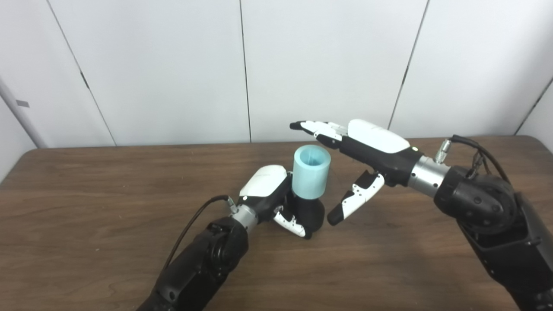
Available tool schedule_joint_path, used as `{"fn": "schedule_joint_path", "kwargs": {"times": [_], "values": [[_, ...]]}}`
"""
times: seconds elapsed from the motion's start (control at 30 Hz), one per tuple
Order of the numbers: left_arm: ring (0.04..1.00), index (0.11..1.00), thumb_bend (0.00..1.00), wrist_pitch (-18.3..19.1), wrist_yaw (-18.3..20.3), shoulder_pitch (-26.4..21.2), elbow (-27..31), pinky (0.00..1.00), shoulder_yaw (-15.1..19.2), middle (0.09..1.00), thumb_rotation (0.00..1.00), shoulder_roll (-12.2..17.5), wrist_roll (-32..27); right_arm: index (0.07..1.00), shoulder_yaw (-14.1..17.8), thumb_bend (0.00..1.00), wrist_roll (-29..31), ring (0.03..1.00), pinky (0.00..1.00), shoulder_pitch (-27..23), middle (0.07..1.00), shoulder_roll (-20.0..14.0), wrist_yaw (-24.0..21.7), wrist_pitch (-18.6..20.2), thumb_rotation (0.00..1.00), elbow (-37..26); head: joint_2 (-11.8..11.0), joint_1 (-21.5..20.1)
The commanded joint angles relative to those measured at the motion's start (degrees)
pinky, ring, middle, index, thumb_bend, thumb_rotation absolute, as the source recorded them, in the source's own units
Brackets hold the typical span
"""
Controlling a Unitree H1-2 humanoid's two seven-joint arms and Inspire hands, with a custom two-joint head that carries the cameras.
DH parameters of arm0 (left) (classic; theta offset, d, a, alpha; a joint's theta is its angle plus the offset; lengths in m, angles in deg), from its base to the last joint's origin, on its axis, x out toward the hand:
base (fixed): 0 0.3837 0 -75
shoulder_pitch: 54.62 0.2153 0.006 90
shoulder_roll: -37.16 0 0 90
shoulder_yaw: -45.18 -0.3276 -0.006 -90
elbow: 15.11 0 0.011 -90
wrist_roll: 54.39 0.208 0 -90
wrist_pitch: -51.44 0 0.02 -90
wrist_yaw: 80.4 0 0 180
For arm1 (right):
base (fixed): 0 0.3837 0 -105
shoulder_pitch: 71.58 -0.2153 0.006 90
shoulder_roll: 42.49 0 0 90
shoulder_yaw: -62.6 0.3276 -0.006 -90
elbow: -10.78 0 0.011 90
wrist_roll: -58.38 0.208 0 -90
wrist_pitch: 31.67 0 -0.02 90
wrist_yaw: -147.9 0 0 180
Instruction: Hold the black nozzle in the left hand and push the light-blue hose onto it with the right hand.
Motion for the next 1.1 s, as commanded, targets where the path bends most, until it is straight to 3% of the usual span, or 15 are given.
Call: {"fn": "schedule_joint_path", "kwargs": {"times": [0.0, 0.43, 0.63, 1.07], "values": [[0.458, 0.482, 0.53, 2.5, 4.9, 4.0, -4.8, 0.40, -2.2, 0.478, 0.00, 2.2, 2.8, 1.000, 1.0, 1.00, 0.2, 1.000, 1.00, -2.2, 1.000, -0.4, 0.7, -1.0, 0.70, -1.4, 0.0, 0.1], [0.464, 0.477, 0.53, 2.7, 5.1, 4.1, -4.8, 0.41, -2.0, 0.488, 0.00, 2.1, 2.4, 1.000, 0.0, 1.00, 2.1, 1.000, 1.00, -1.6, 1.000, -2.1, -3.6, -0.4, 0.69, -1.0, 0.2, 0.1], [0.423, 0.490, 0.53, 2.9, 5.2, 4.2, -4.3, 0.36, -2.1, 0.450, 0.00, 2.1, 2.6, 1.000, -1.0, 1.00, 2.1, 1.000, 1.00, -1.9, 1.000, -2.3, -6.2, 1.1, 0.69, -1.2, 0.5, 0.1], [0.443, 0.486, 0.53, 2.9, 5.1, 4.3, -3.9, 0.38, -1.9, 0.465, 0.00, 2.3, 2.5, 1.000, -2.5, 1.00, 3.3, 1.000, 1.00, -1.9, 1.000, -3.6, -9.1, 1.7, 0.69, 0.3, 0.8, 0.2]]}}
